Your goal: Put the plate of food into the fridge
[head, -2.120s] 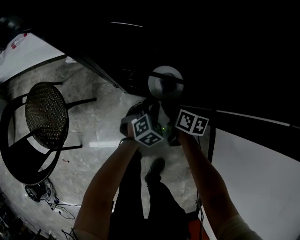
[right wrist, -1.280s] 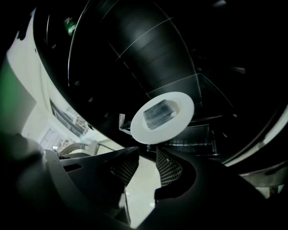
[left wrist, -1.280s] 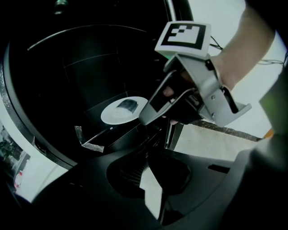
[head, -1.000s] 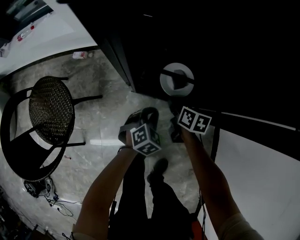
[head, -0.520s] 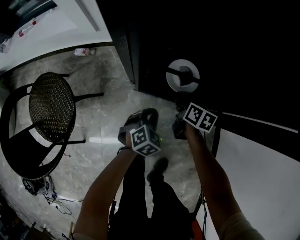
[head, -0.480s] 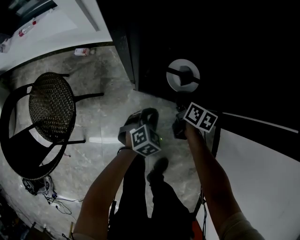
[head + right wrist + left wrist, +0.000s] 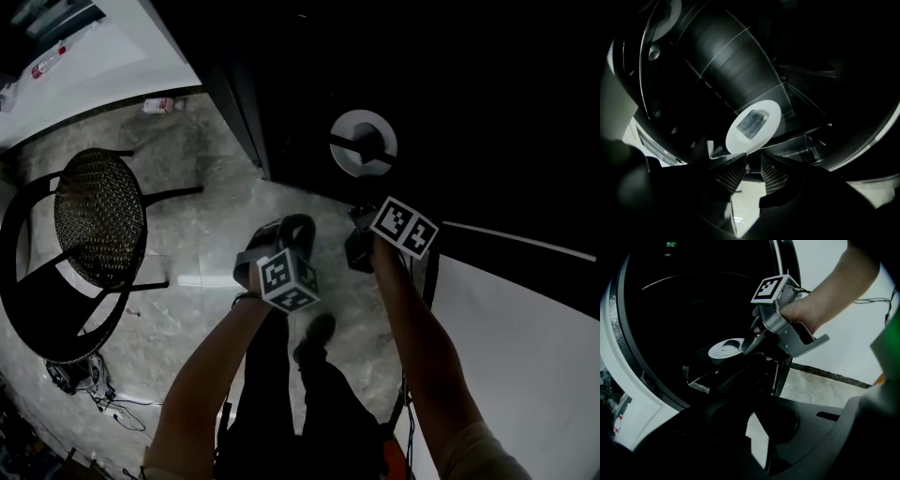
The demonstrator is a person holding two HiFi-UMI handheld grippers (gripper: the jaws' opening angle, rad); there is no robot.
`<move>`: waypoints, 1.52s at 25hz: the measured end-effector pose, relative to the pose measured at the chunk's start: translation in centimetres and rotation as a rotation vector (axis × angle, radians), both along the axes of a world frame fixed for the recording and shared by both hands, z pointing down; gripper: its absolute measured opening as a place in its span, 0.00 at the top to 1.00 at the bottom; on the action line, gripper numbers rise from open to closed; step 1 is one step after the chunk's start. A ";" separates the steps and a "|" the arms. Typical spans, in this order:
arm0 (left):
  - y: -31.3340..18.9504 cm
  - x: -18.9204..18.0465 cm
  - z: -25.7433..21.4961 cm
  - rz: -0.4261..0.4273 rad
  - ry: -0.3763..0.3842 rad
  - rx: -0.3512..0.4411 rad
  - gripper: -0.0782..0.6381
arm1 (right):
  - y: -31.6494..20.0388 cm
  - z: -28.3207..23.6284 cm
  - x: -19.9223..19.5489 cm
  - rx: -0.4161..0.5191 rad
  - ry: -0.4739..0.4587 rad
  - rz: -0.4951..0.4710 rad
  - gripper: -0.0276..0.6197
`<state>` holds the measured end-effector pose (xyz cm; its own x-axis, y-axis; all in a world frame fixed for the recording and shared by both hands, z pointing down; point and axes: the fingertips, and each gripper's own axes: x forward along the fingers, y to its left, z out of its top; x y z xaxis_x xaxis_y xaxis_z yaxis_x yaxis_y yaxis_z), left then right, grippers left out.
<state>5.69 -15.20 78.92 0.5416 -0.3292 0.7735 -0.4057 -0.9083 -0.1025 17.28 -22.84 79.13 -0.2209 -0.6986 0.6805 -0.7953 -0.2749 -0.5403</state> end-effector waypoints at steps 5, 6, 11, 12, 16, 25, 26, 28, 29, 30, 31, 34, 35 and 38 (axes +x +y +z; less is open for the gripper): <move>0.2 0.2 0.2 0.009 -0.005 -0.003 0.86 | -0.2 0.1 0.5 -0.001 0.002 0.020 0.79; 0.2 0.2 0.1 0.008 -0.005 -0.002 0.86 | -0.2 0.0 0.8 -0.001 0.004 0.028 0.80; 0.0 0.6 0.2 0.008 -0.007 0.002 0.86 | -0.2 -0.6 0.0 0.024 -0.013 -0.005 0.81; 0.0 0.8 0.3 0.008 -0.008 0.003 0.86 | -0.2 -0.7 -0.6 0.031 -0.013 -0.033 0.81; 0.2 1.1 -0.2 0.015 -0.003 0.008 0.86 | -1.1 -1.2 -2.6 0.046 0.014 -0.119 0.81; 0.3 -0.4 -0.1 0.000 -0.013 0.005 0.86 | -1.7 -0.8 -2.3 0.037 0.045 -0.108 0.83; 0.3 -0.5 0.0 -0.001 -0.012 0.005 0.86 | -1.8 -0.8 -2.2 0.038 0.048 -0.103 0.83; 0.1 -0.6 0.0 -0.006 -0.010 0.004 0.86 | -1.9 -0.8 -2.0 0.040 0.055 -0.103 0.83; -0.1 -0.6 0.0 -0.009 -0.008 0.005 0.86 | -2.0 -0.8 -2.0 0.040 0.058 -0.104 0.84; -0.3 -0.5 -0.1 -0.010 -0.007 0.008 0.86 | -2.0 -0.7 -1.9 0.040 0.061 -0.104 0.84; -0.6 -0.4 -0.2 -0.005 -0.008 0.015 0.86 | -2.0 -0.7 -1.8 0.040 0.062 -0.101 0.84; -1.5 0.2 -0.7 0.025 -0.015 0.046 0.86 | -2.0 -0.6 -1.1 0.039 0.061 -0.081 0.84; -1.8 0.3 -1.0 0.028 -0.014 0.055 0.86 | -2.0 -0.6 -0.9 0.040 0.060 -0.076 0.84; -2.7 0.4 -1.7 0.025 -0.008 0.070 0.86 | -2.0 -0.7 -0.5 0.042 0.062 -0.078 0.84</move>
